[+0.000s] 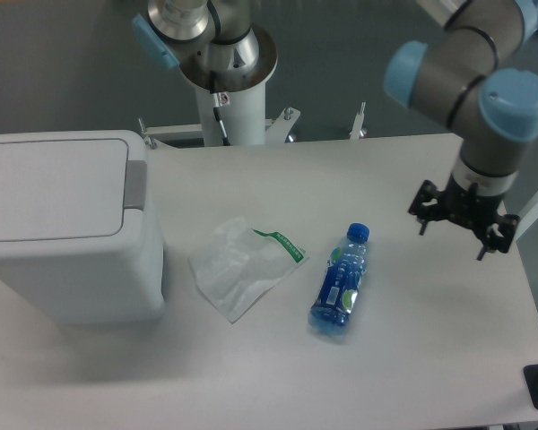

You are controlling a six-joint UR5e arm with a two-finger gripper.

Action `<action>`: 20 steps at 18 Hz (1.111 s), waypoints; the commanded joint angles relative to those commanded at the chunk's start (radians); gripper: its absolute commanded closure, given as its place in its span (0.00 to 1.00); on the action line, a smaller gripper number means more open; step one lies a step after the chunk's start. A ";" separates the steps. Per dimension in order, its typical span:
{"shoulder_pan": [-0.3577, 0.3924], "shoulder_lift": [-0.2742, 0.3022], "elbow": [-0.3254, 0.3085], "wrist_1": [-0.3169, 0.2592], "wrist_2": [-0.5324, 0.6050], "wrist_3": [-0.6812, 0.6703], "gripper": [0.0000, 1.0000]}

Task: Open the trash can
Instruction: 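Move the gripper over toward the white trash can lid, then lower the gripper onto the lid edge beside the hinge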

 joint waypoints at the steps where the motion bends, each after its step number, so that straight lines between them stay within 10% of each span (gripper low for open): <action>1: -0.012 0.027 0.000 -0.040 -0.014 -0.015 0.00; 7: -0.051 0.123 0.005 -0.273 -0.227 -0.126 0.00; 12: -0.170 0.161 0.003 -0.273 -0.359 -0.469 0.00; 20: -0.224 0.320 -0.121 -0.251 -0.439 -0.579 0.00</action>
